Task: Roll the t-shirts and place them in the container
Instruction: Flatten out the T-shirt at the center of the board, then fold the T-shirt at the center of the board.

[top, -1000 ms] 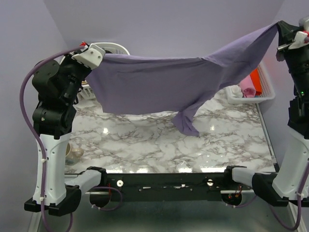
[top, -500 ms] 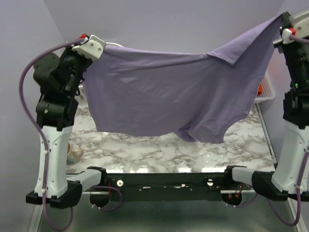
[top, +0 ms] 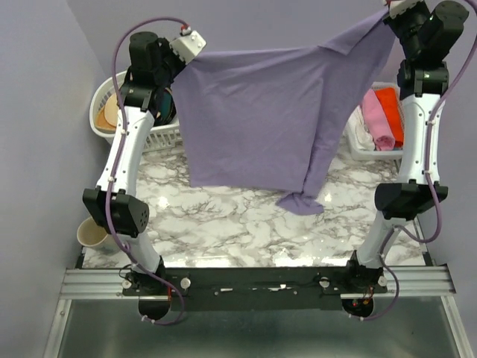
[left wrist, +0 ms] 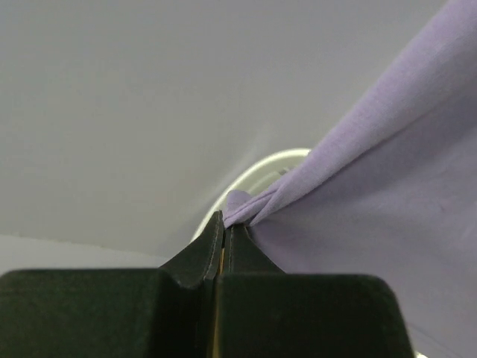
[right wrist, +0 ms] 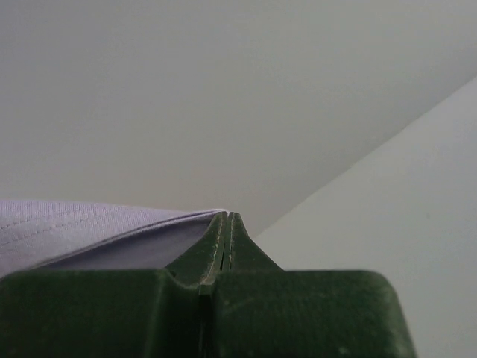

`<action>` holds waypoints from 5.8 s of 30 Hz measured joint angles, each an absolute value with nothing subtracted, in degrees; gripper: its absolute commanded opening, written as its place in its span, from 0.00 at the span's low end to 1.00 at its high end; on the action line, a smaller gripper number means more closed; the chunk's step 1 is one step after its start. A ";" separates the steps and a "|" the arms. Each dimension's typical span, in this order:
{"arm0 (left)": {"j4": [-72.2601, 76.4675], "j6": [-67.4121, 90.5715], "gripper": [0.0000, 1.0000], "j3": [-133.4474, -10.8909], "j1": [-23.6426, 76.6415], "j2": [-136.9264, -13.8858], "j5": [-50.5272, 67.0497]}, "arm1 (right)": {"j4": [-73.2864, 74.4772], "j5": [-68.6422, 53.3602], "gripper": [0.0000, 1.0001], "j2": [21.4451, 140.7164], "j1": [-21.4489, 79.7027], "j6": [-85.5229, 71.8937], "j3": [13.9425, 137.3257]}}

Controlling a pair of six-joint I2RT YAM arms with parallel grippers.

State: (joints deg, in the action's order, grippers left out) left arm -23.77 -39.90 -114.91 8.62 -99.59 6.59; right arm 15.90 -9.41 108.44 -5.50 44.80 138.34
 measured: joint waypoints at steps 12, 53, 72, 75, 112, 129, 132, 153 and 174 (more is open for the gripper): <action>-20.12 -39.05 0.00 -118.89 8.58 -85.73 8.93 | 6.83 -11.27 0.00 87.90 -5.65 45.76 126.80; -63.42 -41.74 0.00 -43.44 34.92 -53.39 18.13 | 72.62 -27.24 0.00 31.97 -5.85 73.25 42.87; -64.12 -40.47 0.00 -43.46 34.96 -60.01 15.22 | 68.16 -25.32 0.00 41.39 -5.85 61.52 49.69; -62.89 -40.69 0.00 -40.95 34.96 -61.30 14.11 | 62.43 -25.08 0.01 45.47 -5.85 58.30 48.99; -62.00 -37.47 0.00 -54.85 14.41 -81.69 15.29 | 42.04 -27.97 0.00 82.00 -5.85 53.63 68.40; -70.61 -43.24 0.00 -61.67 13.82 -84.05 17.39 | 43.70 -28.93 0.00 86.24 -5.85 56.29 70.54; -74.15 -47.05 0.00 -63.79 13.82 -82.61 17.67 | 48.82 -28.95 0.00 84.40 -6.13 58.85 70.61; -76.58 -63.81 0.00 -70.87 14.37 -51.70 10.66 | 76.16 -34.06 0.00 37.93 -7.51 66.06 77.25; -77.49 -72.36 0.16 -61.93 14.37 -28.18 9.06 | 76.79 -41.65 0.00 28.71 -7.51 70.59 80.14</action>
